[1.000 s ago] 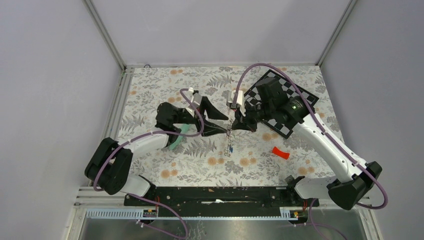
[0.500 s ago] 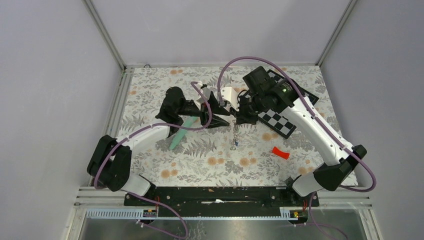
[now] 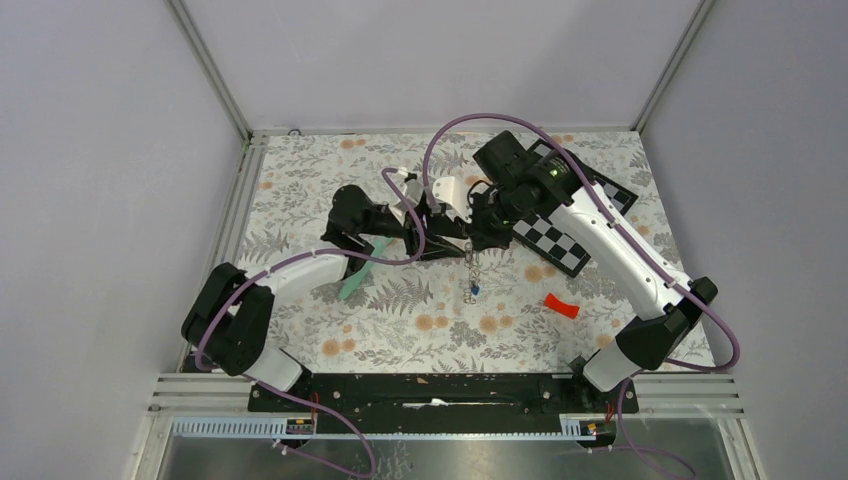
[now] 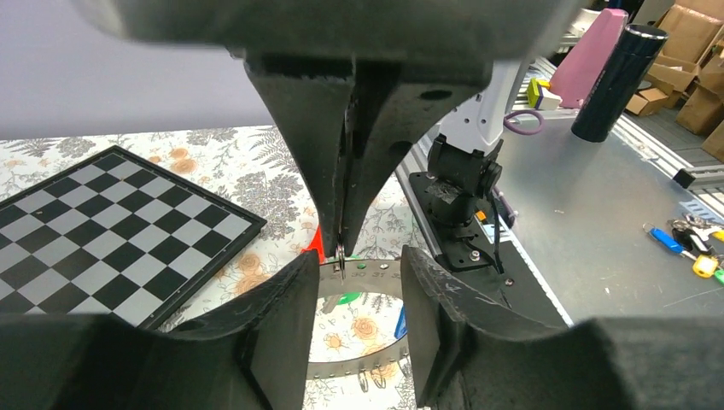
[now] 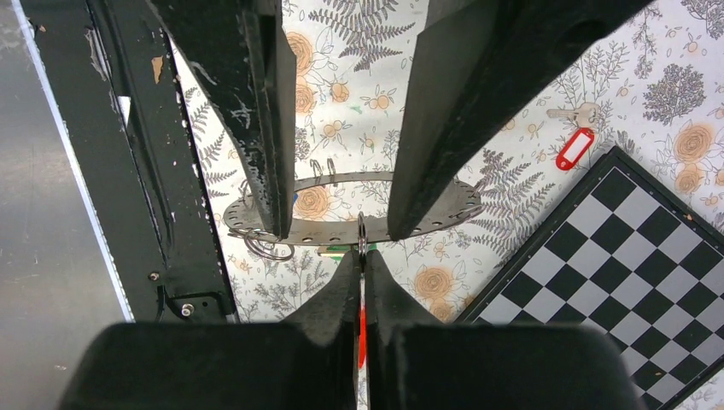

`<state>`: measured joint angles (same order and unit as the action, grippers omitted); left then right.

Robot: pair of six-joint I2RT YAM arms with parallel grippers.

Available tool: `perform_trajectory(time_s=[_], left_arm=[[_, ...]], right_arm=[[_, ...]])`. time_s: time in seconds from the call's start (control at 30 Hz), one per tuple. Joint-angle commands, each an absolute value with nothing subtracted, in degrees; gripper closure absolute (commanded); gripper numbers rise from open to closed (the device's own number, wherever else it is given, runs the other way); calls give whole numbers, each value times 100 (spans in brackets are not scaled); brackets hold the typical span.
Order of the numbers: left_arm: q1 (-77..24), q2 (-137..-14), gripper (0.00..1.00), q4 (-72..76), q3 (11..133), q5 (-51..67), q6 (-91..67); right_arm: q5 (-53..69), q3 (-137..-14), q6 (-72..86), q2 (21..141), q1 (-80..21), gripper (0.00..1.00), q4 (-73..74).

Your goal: Put the keys on the keyring

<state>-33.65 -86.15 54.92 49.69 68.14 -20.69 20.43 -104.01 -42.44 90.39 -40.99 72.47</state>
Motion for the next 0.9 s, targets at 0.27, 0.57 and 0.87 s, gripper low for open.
perform_trajectory(time_s=[0.27, 0.57, 0.87], left_arm=[[-3480, -8760, 62, 6046, 4899, 6592, -2176], [-3494, -8816, 76, 6035, 4939, 6557, -2223], [-3507, -8830, 97, 6053, 4959, 6551, -2276]], right_arm=[[2136, -10656, -4241, 9043, -4163, 100, 7335], [2175, -10619, -4219, 9035, -4169, 100, 7271], [2195, -10485, -4177, 8975, -4162, 100, 7179]])
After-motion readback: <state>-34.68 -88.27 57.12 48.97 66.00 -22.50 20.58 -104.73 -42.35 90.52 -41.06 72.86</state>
